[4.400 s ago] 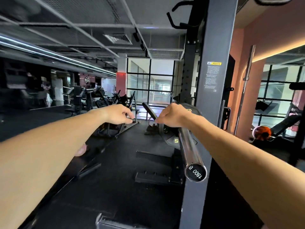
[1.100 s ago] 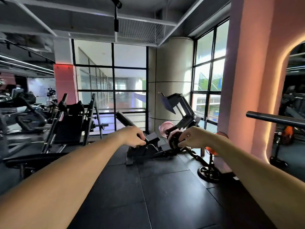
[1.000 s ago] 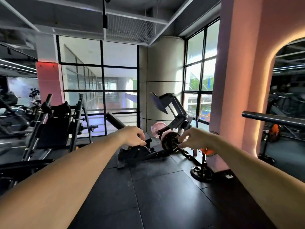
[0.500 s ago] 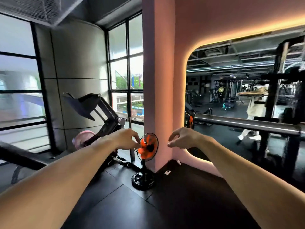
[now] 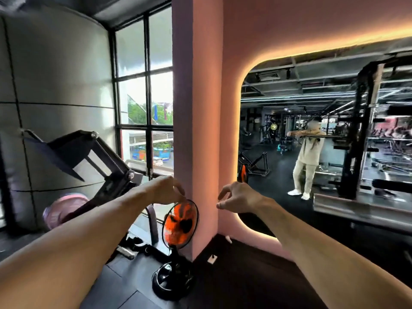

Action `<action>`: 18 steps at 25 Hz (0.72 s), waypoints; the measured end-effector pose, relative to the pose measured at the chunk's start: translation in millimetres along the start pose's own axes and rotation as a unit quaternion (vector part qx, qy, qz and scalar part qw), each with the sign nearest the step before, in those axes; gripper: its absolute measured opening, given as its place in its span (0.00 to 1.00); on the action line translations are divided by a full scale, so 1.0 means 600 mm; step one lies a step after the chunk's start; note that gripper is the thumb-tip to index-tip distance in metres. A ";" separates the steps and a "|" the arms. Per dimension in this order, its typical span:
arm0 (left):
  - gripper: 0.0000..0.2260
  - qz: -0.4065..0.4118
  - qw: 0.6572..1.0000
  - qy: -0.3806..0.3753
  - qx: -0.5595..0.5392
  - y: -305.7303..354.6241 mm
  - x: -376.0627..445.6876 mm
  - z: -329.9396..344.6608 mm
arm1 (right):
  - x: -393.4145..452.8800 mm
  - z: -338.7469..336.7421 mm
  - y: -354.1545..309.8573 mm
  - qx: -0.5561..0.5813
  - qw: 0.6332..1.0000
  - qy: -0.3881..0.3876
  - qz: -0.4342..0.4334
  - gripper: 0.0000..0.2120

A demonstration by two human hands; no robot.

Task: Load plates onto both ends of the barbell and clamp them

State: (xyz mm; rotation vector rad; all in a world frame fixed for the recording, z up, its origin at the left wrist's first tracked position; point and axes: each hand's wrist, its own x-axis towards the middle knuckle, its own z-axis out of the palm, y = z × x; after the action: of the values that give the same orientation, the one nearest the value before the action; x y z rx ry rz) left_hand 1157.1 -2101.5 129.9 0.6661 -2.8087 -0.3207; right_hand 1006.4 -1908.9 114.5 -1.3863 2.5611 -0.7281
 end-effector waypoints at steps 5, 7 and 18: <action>0.08 0.077 0.996 -0.034 -0.010 -0.078 0.272 0.086 | 0.212 0.003 0.080 -0.039 0.998 0.022 0.055 0.15; 0.07 0.108 0.993 -0.045 -0.013 -0.090 0.392 0.103 | 0.289 -0.012 0.122 -0.054 0.993 0.044 0.091 0.15; 0.05 0.357 0.925 -0.126 -0.046 0.151 0.920 0.246 | 0.475 -0.158 0.440 -0.067 0.918 0.166 0.353 0.10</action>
State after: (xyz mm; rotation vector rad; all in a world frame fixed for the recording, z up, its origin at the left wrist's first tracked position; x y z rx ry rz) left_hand 599.4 -2255.3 111.7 -0.4643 -3.0030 -0.4038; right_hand 614.7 -1988.4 101.1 -0.2787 3.0991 -0.6925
